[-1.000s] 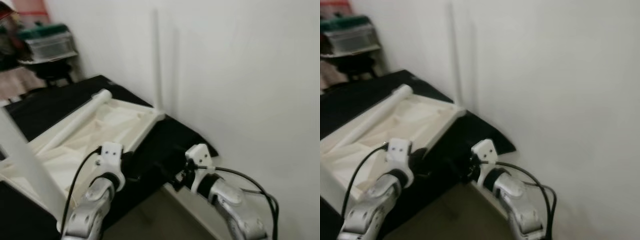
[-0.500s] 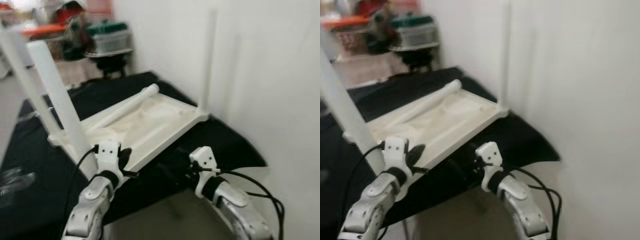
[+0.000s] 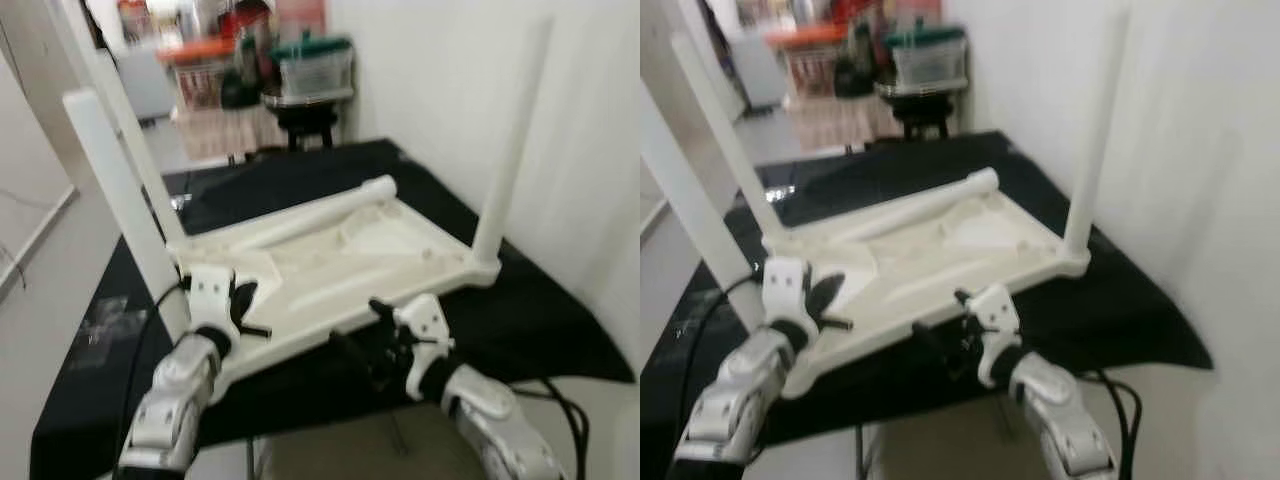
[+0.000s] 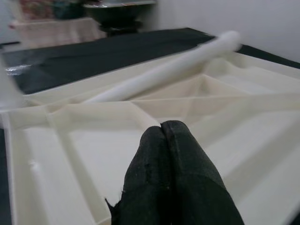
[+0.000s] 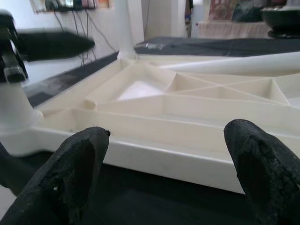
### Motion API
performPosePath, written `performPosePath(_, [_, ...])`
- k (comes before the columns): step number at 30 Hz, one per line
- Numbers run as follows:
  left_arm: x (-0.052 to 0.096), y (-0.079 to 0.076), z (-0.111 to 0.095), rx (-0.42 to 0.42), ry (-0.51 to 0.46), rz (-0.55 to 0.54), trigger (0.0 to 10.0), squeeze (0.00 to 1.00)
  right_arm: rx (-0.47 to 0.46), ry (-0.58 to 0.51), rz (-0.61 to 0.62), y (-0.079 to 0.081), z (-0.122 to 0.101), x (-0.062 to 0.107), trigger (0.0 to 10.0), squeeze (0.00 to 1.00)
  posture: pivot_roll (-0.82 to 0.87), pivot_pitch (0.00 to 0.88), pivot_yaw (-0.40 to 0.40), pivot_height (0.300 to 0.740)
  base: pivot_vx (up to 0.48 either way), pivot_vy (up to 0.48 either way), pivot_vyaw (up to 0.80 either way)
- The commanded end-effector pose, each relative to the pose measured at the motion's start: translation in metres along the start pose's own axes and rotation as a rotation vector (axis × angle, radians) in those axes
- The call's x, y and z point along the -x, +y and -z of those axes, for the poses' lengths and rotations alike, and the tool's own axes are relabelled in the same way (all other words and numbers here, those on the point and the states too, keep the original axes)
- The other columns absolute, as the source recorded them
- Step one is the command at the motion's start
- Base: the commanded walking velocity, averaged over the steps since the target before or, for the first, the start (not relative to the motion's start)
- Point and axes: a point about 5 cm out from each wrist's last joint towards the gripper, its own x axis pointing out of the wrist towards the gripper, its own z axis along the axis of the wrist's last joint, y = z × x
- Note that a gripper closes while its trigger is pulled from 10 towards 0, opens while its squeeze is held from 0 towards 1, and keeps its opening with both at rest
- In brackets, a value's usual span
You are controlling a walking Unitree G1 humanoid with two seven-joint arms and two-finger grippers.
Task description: Building children table
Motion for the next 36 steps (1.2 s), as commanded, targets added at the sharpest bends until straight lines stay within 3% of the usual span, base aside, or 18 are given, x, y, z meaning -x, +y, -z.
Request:
performPosePath(1, [0.006,0.023,0.007,0.004,0.027,-0.085,10.0,0.00,-0.009,-0.005,-0.018,0.004,-0.001,-0.001,10.0,0.00,-0.11,0.000,0.023,0.740,0.000,0.000,0.79])
performPosePath(3, [0.005,0.032,0.005,-0.009,0.021,-0.105,10.0,0.00,-0.006,-0.003,-0.017,0.003,-0.002,-0.001,10.0,0.00,-0.11,0.000,0.021,0.740,0.000,0.000,0.79])
performPosePath(14, [0.001,0.039,0.001,-0.020,0.007,-0.128,10.0,0.00,0.008,-0.001,-0.020,0.003,-0.003,-0.001,10.0,0.00,-0.11,0.000,0.017,0.740,0.000,0.000,0.79])
performPosePath(18, [0.001,0.014,0.006,0.030,0.020,-0.048,10.0,0.00,0.035,-0.001,-0.046,0.006,-0.005,-0.001,10.0,0.00,-0.11,0.000,0.015,0.740,0.000,0.000,0.79])
performPosePath(19, [0.001,0.014,0.006,0.030,0.020,-0.048,10.0,0.00,0.035,-0.001,-0.046,0.006,-0.005,-0.001,10.0,0.00,-0.11,0.000,0.015,0.740,0.000,0.000,0.79])
performPosePath(20, [0.002,-0.002,0.009,0.062,0.031,0.030,10.0,0.00,0.057,0.007,-0.063,0.007,-0.007,-0.001,10.0,0.00,-0.11,0.000,0.022,0.740,0.000,0.000,0.00])
performPosePath(23, [0.003,-0.011,0.010,0.071,0.038,0.080,10.0,0.00,0.078,0.022,-0.080,0.008,-0.007,0.000,10.0,0.00,-0.11,0.000,0.022,0.740,0.000,0.000,0.00])
performPosePath(25, [0.007,-0.029,0.012,0.072,0.051,0.184,10.0,0.00,0.194,0.085,-0.143,0.006,-0.007,0.003,10.0,0.00,-0.10,0.000,0.027,0.740,0.000,0.000,0.00])
performPosePath(26, [0.007,-0.029,0.012,0.072,0.051,0.184,10.0,0.00,0.194,0.085,-0.143,0.006,-0.007,0.003,10.0,0.00,-0.10,0.000,0.027,0.740,0.000,0.000,0.00])
performPosePath(28, [0.011,-0.037,0.014,0.067,0.060,0.233,10.0,0.00,0.301,0.143,-0.197,-0.001,-0.010,0.006,10.0,0.00,-0.10,0.000,0.022,0.740,0.000,0.000,0.00])
performPosePath(32, [0.012,-0.038,0.014,0.066,0.061,0.236,10.0,0.00,0.337,0.162,-0.212,-0.006,-0.013,0.005,10.0,0.00,-0.09,0.000,0.021,0.740,0.000,0.000,0.00])
performPosePath(34, [0.012,-0.032,0.012,0.057,0.056,0.213,10.0,0.00,0.427,0.253,-0.264,-0.018,-0.018,0.005,10.0,0.00,-0.08,0.000,0.010,0.740,0.000,0.000,0.00])
performPosePath(36, [0.013,-0.030,0.012,0.052,0.053,0.205,10.0,0.00,0.446,0.299,-0.280,-0.022,-0.019,0.004,10.0,0.00,-0.08,0.000,0.006,0.740,0.000,0.000,0.00])
